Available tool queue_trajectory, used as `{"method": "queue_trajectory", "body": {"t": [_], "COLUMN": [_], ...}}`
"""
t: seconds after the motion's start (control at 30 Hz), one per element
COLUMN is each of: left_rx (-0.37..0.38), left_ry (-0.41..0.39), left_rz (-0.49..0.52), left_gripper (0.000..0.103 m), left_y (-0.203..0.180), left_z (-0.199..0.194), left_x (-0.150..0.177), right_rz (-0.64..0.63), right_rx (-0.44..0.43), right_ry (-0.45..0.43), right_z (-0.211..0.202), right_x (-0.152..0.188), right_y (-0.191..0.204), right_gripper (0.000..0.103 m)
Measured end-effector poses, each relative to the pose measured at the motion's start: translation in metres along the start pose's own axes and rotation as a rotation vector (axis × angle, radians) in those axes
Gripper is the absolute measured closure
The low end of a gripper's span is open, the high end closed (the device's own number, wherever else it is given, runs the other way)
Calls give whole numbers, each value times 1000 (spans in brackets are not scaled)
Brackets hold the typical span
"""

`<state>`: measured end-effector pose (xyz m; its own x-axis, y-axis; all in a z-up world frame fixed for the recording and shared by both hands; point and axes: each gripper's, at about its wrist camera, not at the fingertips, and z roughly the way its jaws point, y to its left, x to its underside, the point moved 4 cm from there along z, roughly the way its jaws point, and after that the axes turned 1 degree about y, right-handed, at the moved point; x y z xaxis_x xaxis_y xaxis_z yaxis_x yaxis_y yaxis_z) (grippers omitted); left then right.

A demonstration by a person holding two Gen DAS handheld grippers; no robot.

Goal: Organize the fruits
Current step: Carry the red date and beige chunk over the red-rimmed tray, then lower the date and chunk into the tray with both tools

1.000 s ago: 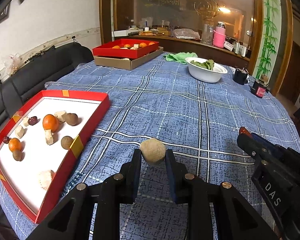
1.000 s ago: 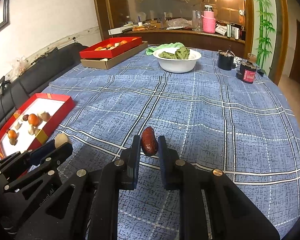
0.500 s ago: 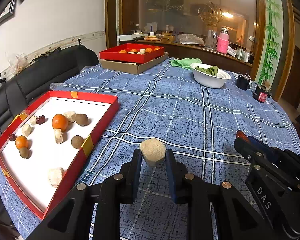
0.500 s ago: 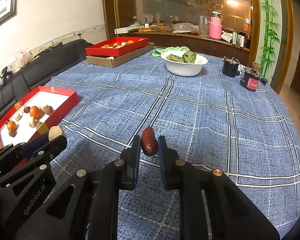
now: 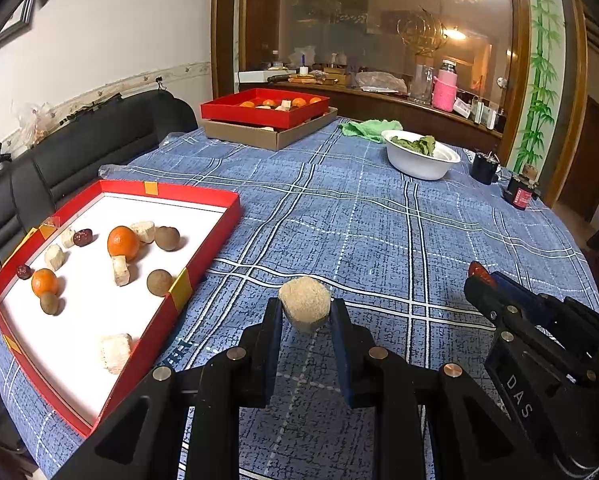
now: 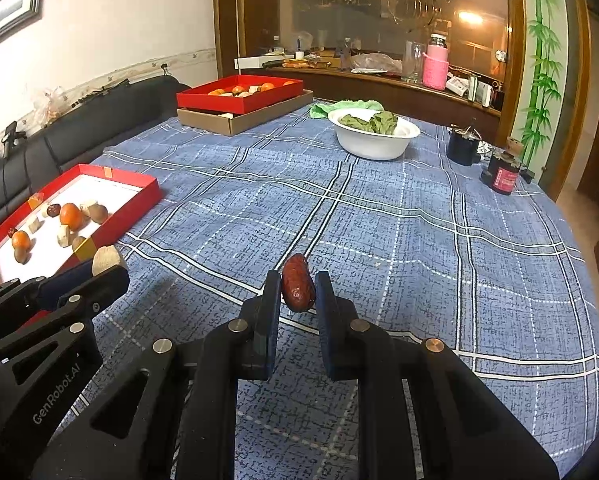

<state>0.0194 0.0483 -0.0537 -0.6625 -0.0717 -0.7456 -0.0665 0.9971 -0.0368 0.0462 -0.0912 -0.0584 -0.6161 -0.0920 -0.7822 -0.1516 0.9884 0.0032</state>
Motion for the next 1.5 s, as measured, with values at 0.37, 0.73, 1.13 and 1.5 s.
{"method": "queue_trajectory", "body": {"t": [0.37,0.73,1.13,1.5], "left_rx": [-71,-121,-185,-277], "left_ry": [-11,0,3,17], "left_rz": [-13,-95,-180,-261], "left_gripper": [80,80,80,80], "left_y": [26,81,137,198], "left_z": [-13,-20,-25,-23], "left_x": [1,2,2,0], "right_rz": [-7,-40,-114,-177], "right_rx": [-27,-58,-167,-308], "right_ry": [-18,-7,-15,0], "right_z": [-5,-11,-19,-16], "right_x": [-2,-2,-18,-30], "right_y": [4,22,83,147], "right_gripper": [87,87,87,87]}}
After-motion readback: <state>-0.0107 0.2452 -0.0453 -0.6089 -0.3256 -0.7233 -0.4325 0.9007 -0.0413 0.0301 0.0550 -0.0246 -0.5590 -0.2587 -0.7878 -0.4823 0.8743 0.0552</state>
